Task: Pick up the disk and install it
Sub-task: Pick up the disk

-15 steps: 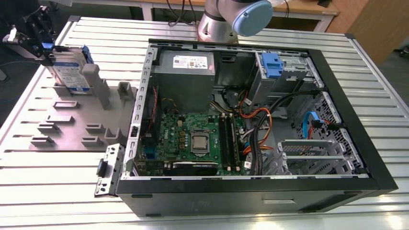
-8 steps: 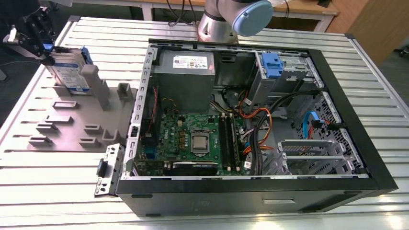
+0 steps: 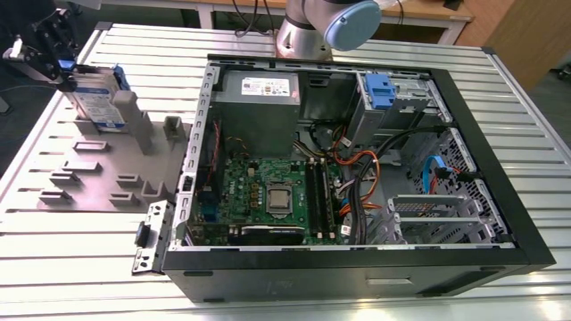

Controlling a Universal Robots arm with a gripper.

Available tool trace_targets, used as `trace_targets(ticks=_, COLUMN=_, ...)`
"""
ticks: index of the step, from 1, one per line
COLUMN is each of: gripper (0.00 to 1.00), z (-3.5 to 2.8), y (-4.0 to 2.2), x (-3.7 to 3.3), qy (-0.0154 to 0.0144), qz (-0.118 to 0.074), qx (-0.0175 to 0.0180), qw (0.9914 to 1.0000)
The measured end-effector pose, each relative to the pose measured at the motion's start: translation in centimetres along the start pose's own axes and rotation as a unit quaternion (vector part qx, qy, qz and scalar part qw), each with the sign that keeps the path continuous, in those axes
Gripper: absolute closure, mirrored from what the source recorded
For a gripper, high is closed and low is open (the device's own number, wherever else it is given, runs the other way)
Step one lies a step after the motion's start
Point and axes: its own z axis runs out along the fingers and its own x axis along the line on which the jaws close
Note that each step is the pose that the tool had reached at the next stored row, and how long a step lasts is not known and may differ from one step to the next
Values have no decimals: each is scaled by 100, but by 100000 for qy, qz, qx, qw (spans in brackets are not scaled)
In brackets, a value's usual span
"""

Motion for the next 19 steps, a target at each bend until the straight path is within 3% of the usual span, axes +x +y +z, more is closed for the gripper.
trace_targets(ticks=1, gripper=62, z=0, y=0, x=0, qy=-3, qz=84, qx=0, qw=100000)
trace_targets(ticks=2, gripper=56, z=0, y=0, x=0, qy=-2, qz=162, qx=-1, qw=100000)
trace_targets(ticks=13, gripper=56, z=0, y=0, x=0, qy=-5, qz=1030, qx=5, qw=99995)
trace_targets(ticks=19, gripper=56, z=0, y=0, x=0, qy=6, qz=-340, qx=-1, qw=99999)
